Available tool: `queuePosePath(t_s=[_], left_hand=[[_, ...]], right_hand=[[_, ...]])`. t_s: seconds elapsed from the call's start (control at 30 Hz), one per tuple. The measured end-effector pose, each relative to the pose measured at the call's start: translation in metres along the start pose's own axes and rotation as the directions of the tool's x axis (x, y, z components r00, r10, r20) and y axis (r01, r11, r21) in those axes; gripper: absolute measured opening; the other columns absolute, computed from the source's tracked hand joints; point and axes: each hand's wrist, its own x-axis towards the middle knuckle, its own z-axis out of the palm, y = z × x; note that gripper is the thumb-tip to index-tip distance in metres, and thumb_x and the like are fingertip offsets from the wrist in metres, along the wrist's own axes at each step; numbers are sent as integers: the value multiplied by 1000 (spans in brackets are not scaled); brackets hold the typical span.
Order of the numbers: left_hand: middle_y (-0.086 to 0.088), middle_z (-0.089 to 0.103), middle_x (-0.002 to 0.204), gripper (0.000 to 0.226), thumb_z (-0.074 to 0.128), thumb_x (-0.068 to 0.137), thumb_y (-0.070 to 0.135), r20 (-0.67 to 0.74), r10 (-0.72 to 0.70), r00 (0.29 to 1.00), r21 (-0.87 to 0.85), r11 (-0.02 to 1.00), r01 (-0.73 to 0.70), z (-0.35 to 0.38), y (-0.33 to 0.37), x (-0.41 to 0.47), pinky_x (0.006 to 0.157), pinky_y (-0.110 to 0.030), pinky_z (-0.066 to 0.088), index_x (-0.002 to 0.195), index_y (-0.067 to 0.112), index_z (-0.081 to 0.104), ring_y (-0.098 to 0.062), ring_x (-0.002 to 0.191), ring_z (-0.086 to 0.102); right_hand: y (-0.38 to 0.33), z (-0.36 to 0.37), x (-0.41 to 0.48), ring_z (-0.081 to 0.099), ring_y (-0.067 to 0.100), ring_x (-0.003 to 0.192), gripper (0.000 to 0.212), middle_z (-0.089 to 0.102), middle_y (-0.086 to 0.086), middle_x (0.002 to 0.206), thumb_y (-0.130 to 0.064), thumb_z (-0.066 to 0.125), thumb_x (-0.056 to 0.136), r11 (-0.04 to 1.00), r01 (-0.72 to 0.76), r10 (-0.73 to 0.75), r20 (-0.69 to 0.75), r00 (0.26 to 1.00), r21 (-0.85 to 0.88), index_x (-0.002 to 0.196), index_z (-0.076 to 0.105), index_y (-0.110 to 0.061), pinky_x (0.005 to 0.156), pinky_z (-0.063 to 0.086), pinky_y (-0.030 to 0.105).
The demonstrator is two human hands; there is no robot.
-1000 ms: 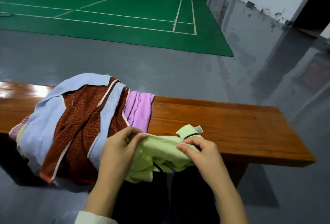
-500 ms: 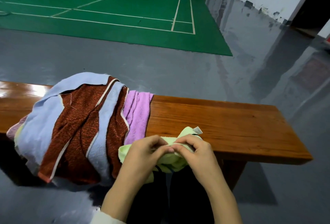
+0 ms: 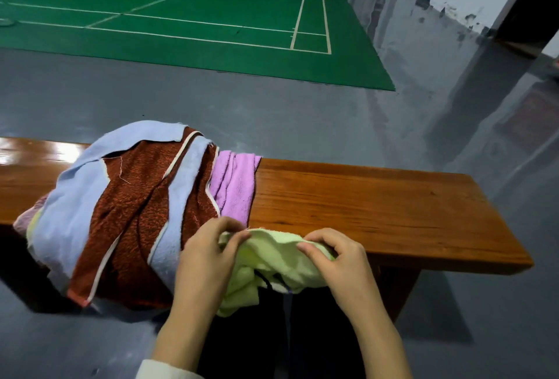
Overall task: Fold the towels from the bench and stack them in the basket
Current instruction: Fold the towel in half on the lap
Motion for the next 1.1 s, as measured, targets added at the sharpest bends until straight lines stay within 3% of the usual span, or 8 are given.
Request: queuePosePath(t_s=[0.13, 0.23, 0.37, 0.57, 0.63, 0.77, 0.97, 1.1], left_hand=[[29, 60, 111, 43, 79, 72, 30, 318, 186, 930, -242, 964, -110, 17, 29, -8, 82, -4, 40, 110, 40, 60, 11, 104, 55], [29, 65, 94, 25, 70, 65, 46, 340, 187, 922, -215, 969, -117, 24, 33, -9, 74, -4, 39, 89, 44, 63, 11, 90, 58], [18, 64, 66, 15, 81, 69, 31, 382, 106, 918, -78, 994, -82, 24, 27, -4, 65, -12, 41, 75, 20, 73, 6, 71, 58], [26, 62, 63, 16, 81, 72, 25, 223, 97, 970, -21, 995, -95, 11, 15, -2, 65, -6, 38, 68, 14, 71, 9, 69, 57], [18, 62, 60, 18, 76, 70, 32, 146, 106, 984, 8, 994, -108, 7, 10, -1, 64, -5, 38, 66, 16, 69, 7, 69, 58], [7, 65, 66, 22, 76, 78, 13, -1, -4, 1000, -8, 1000, 4, -10, -1, 5, 63, -8, 39, 64, 23, 62, 2, 67, 59], [-2, 55, 92, 16, 54, 78, 21, 75, -217, 973, -153, 962, 226, 1, 12, -2, 67, -23, 39, 90, 30, 49, -4, 69, 52], [-3, 61, 92, 35, 39, 60, 16, 146, -238, 960, -384, 881, 276, 9, 35, -3, 69, -13, 41, 88, 26, 58, 3, 77, 55]], right_hand=[[-10, 12, 2, 61, -2, 80, 6, 68, -11, 77, -19, 69, 78, 998, 42, -43, 15, 999, 47, 75, 72, -15, 73, 40, 7], [-7, 13, 3, 61, 2, 78, 10, 65, -10, 79, -20, 66, 75, 998, 42, -44, 42, 998, 44, 83, 71, -23, 71, 41, 10], [-2, 5, -2, 59, 2, 81, 10, 64, -12, 82, -12, 74, 78, 1000, 11, -10, 63, 998, -14, 75, 72, -21, 72, 39, 10], [1, -3, -1, 60, 3, 84, 8, 64, -17, 85, -24, 76, 78, 996, -8, 14, 66, 998, -89, 74, 71, -19, 72, 42, 13], [4, -2, -1, 59, 6, 81, 10, 63, -14, 81, -27, 74, 80, 989, 9, 1, 70, 998, -145, 75, 69, -20, 71, 45, 21], [16, -11, -2, 59, 6, 77, 10, 64, -15, 80, -25, 72, 83, 980, -5, 9, 22, 1000, -199, 74, 67, -24, 69, 48, 31], [4, -8, -2, 58, 13, 79, 16, 58, -5, 78, -13, 71, 84, 1000, 2, -1, -58, 998, 14, 69, 67, -17, 69, 44, 24], [-5, -4, -2, 58, 10, 70, 21, 62, -1, 71, -26, 68, 83, 990, -37, 42, -40, 998, 134, 65, 65, -14, 68, 45, 29]])
